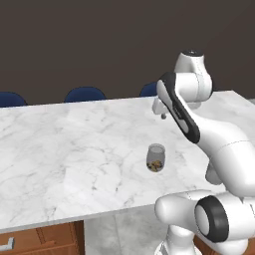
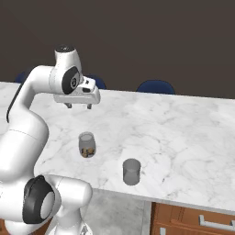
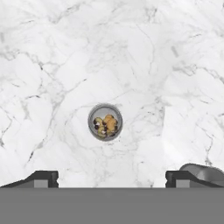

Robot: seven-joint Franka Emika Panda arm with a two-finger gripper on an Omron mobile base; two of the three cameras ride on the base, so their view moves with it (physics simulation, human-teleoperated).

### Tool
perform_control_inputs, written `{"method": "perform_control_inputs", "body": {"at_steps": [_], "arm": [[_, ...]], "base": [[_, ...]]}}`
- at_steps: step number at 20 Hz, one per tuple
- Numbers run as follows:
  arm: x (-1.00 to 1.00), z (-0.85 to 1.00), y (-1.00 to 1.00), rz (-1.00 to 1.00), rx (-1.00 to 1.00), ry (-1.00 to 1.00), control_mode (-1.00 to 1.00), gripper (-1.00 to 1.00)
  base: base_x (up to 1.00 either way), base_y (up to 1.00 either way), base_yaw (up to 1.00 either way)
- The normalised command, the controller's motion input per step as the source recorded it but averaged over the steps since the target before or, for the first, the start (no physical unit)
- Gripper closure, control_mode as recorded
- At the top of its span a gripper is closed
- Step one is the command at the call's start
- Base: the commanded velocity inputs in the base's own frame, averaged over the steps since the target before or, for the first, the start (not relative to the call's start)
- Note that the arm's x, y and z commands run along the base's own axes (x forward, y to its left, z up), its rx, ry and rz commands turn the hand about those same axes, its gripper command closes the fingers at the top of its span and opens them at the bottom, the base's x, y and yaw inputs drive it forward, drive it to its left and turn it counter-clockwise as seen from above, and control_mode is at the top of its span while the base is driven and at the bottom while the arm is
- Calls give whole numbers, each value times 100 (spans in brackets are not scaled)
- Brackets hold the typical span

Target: Pick the jar and glass cup and place them in the sink. Then turn on the water.

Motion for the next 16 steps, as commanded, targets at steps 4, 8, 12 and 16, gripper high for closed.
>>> {"method": "perform_control_inputs", "body": {"at_steps": [4,8,12,16], "arm": [[5,-19,0,0,0,6,-100,-100],[4,-24,0,0,0,3,-100,-100],[8,-29,0,0,0,2,-100,-100],[8,-30,0,0,0,3,-100,-100]], "base": [[0,0,0],[0,0,0],[0,0,0],[0,0,0]]}}
